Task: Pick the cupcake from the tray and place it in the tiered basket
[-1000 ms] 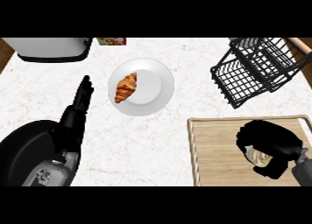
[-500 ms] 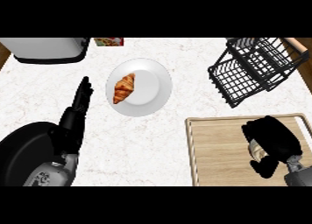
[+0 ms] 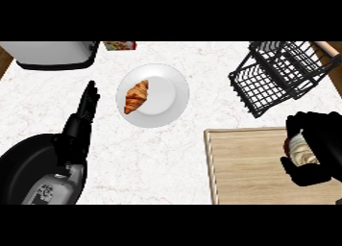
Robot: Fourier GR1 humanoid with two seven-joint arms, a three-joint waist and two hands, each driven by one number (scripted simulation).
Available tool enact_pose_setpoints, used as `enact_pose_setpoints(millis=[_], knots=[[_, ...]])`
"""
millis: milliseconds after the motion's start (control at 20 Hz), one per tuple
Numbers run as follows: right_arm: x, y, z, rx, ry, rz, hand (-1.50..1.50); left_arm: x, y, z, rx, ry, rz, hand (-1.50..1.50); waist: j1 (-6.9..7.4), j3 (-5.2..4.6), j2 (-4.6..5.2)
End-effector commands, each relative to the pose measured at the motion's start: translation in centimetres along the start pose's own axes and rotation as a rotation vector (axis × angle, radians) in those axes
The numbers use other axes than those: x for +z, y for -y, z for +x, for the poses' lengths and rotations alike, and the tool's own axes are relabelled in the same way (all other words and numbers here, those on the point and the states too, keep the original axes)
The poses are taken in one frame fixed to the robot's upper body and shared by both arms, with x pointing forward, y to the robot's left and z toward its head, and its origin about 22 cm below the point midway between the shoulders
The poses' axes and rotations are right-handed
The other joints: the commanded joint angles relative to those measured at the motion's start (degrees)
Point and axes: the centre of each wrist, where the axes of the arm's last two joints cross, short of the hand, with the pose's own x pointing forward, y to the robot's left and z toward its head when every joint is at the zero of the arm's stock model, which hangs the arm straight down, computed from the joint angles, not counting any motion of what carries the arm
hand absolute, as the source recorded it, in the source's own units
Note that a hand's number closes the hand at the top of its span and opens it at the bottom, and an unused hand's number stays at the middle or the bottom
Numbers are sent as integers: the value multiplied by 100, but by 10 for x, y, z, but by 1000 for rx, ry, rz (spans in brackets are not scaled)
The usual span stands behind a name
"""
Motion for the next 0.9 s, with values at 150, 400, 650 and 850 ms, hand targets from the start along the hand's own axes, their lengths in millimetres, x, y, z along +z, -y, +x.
enact_pose_setpoints(millis=[150, 400, 650, 850], knots=[[29, 101, -24, -95, -37, -130, 150, 1, 6, 13, 28, 4, -23, 0, 55, 6, 11], [36, 148, -43, -144, -92, -142, 150, 8, -5, 1, 0, 3, -25, 0, 115, 6, 24], [13, 161, -45, -361, -72, -136, 150, 22, 10, -7, 14, 0, -43, 0, 161, 2, 16], [-16, 181, -31, -399, -70, -128, 150, 0, 4, 8, -3, 26, -20, 0, 154, 6, 34]])
